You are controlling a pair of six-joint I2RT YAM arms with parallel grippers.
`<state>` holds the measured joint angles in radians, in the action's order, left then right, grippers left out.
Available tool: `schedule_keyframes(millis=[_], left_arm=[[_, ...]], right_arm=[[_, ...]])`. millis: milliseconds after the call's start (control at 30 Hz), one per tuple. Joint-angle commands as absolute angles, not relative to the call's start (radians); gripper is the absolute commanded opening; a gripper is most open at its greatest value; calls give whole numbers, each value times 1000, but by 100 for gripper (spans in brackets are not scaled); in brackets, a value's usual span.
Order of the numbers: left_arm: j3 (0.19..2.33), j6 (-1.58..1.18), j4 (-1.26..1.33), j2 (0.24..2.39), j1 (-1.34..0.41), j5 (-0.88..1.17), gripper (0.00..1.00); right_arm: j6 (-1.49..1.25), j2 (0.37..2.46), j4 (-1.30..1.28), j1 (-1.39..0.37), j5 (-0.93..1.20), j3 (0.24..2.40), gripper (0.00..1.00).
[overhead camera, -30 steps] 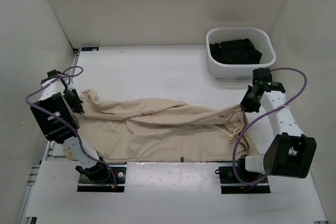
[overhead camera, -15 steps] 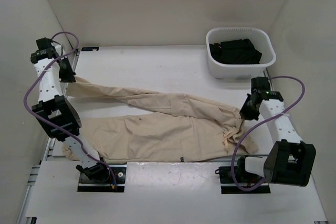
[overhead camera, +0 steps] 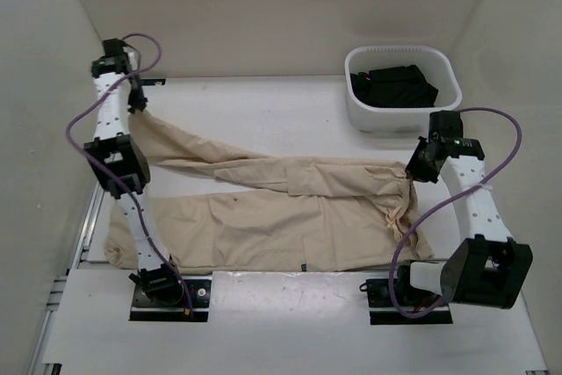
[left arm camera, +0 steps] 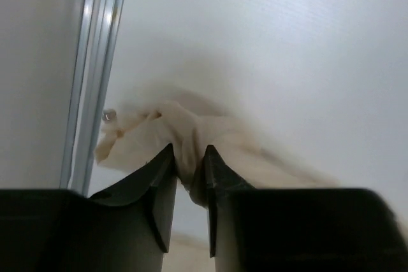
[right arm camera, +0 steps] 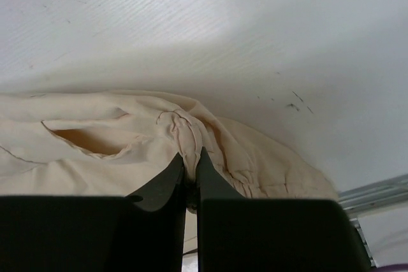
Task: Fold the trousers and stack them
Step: Flatten the trousers out, then fold the trousers
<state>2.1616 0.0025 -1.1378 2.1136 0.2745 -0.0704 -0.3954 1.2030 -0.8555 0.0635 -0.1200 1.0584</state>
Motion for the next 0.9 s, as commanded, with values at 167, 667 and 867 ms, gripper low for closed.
schedule_keyframes(millis=[167,667,867], left_arm=[[2417,0,-959,2373,144,-416,100],[1704,0,-805,2049,434,-48,86],[1704,0,-805,2086,465,38,90]], right_arm=[[-341,1397,-816,67,-12,1158,0],[-362,1353,-837,67,-20,1094,0],[-331,1344,-847,89,-49,1117,0]])
